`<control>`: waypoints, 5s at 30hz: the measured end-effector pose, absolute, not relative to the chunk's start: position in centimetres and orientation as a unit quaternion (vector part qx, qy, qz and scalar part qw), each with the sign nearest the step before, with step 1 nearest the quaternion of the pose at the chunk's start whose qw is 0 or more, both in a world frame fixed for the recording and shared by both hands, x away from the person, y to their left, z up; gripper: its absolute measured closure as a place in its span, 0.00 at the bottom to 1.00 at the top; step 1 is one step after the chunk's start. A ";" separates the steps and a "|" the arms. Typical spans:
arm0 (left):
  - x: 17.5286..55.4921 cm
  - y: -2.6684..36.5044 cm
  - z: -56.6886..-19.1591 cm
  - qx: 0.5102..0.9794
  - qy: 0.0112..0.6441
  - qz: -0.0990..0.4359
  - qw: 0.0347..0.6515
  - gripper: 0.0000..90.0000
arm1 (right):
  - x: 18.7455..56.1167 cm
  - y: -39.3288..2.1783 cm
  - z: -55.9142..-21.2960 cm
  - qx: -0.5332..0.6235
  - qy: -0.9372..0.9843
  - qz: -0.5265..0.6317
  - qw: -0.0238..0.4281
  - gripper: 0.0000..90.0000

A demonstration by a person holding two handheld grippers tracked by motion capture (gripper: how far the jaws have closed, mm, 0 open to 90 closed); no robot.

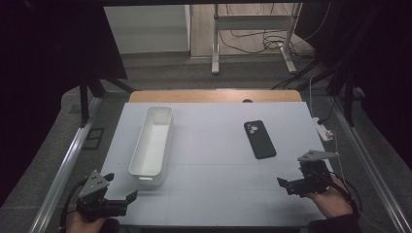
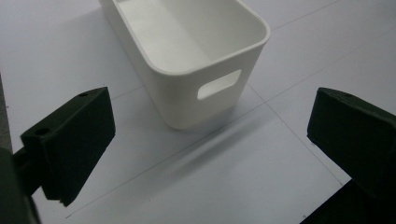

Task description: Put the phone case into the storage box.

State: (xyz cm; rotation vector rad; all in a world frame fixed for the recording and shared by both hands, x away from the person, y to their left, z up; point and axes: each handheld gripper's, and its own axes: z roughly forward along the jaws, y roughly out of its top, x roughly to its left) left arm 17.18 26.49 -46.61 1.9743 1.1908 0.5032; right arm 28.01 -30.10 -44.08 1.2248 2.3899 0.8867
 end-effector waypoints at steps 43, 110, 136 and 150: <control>17.2 26.7 -46.6 0.769 0.471 0.194 0.386 0.02 | 34.8 -27.6 -44.9 0.418 0.851 0.281 0.149 0.00; 17.3 26.8 -46.6 0.769 0.470 0.192 0.390 0.02 | 44.4 -24.0 -45.9 0.436 0.856 0.244 0.131 0.21; 17.3 26.7 -46.6 0.770 0.468 0.191 0.390 0.02 | 46.5 -24.5 -47.4 0.437 0.865 0.205 0.137 0.99; 17.3 26.7 -46.6 0.770 0.468 0.191 0.389 0.02 | 48.5 -26.3 -48.7 0.484 0.839 0.202 0.143 0.99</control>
